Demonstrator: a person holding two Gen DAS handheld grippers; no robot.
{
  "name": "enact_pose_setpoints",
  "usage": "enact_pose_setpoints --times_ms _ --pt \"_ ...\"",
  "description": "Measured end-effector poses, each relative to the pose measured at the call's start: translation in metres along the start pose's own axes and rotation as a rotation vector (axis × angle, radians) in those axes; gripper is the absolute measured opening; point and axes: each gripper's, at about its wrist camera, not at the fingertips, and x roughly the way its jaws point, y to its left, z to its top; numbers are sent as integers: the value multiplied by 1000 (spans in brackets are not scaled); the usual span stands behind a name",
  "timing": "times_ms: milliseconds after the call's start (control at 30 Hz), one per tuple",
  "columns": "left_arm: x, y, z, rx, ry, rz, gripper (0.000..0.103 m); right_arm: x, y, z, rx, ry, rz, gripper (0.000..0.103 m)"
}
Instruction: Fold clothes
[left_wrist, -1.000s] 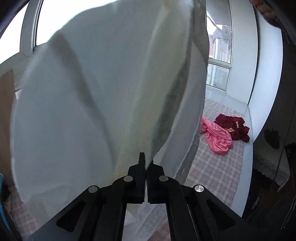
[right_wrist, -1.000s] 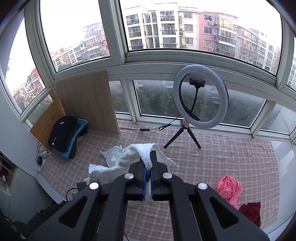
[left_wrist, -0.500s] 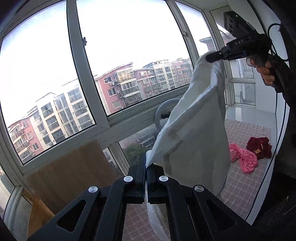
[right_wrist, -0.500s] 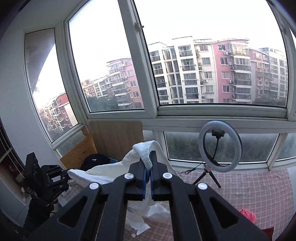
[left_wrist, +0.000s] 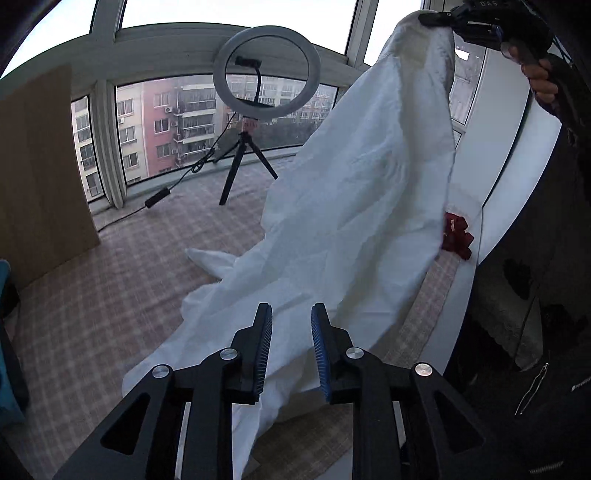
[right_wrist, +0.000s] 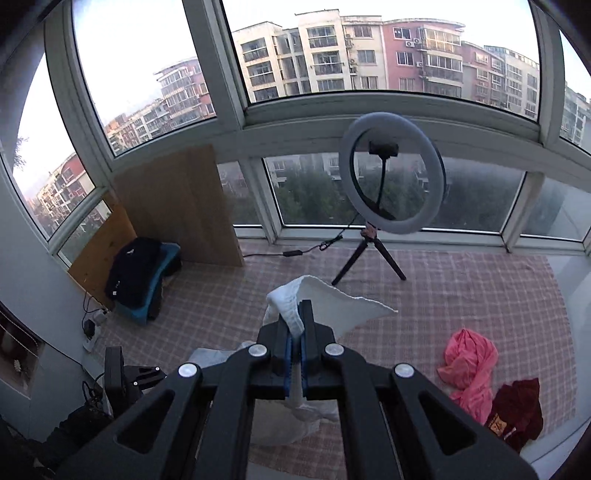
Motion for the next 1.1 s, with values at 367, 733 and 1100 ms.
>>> enact_pose_setpoints --times_ms 367,733,1100 --pt "8 -30 12 143 33 -76 37 -8 -65 -39 119 35 -61 3" --pt "71 -51 15 220 76 12 1 -3 -70 -41 108 61 -61 3" --pt "16 -53 -24 237 53 2 1 13 -94 -54 160 119 -56 3"
